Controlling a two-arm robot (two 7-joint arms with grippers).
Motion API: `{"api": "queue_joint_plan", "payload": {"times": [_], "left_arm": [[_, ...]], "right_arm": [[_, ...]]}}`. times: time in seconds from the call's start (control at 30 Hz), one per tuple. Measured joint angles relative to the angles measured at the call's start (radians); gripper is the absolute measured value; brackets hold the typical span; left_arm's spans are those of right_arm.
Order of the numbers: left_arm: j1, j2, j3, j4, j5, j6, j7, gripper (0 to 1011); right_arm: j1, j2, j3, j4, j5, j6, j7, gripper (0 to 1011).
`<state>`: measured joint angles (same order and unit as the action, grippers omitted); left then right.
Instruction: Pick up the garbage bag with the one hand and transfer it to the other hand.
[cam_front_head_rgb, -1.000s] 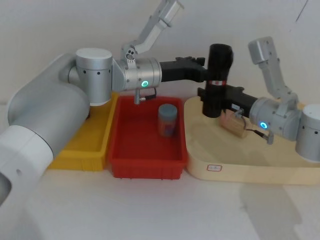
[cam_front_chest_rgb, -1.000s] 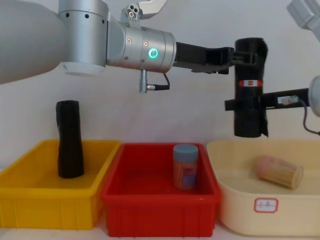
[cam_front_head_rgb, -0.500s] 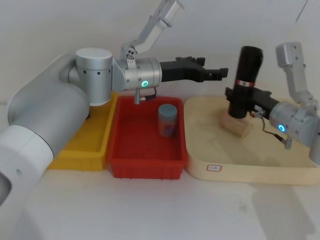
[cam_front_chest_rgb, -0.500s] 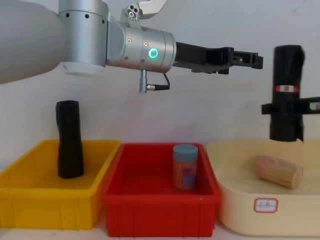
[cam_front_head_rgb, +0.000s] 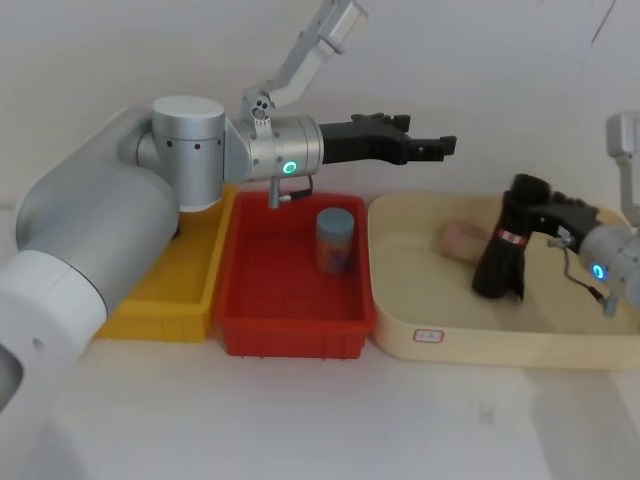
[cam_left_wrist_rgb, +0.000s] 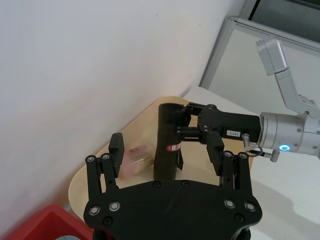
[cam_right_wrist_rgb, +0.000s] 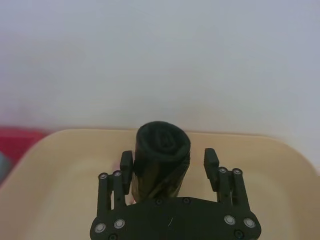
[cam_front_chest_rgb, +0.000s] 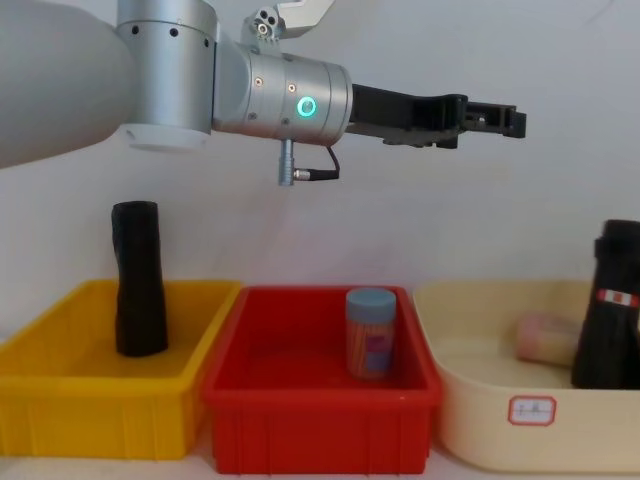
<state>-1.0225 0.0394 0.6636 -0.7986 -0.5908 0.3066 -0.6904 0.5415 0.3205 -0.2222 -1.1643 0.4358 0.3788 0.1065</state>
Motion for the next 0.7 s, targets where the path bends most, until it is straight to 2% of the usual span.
{"api": "queue_joint_plan", "payload": {"times": [0.07, 0.17, 0.23, 0.7], "left_arm": [[0.0, 0.0, 0.0, 0.0, 0.0, 0.0, 0.0, 1001], [0.0, 0.0, 0.0, 0.0, 0.0, 0.0, 0.0, 1001], [0.0, 0.0, 0.0, 0.0, 0.0, 0.0, 0.0, 1001], [0.0, 0.0, 0.0, 0.0, 0.0, 0.0, 0.0, 1001]], "right_arm": [[0.0, -0.001, 0.008, 0.01, -0.001, -0.004, -0.011, 870], [-0.001, -0.003, 0.021, 0.028, -0.003, -0.01, -0.026, 977], [-0.001, -0.005, 0.028, 0.037, -0.004, -0.014, -0.037, 1001], [-0.002, -0.009, 0.054, 0.072, -0.007, -0.026, -0.069, 1001]]}}
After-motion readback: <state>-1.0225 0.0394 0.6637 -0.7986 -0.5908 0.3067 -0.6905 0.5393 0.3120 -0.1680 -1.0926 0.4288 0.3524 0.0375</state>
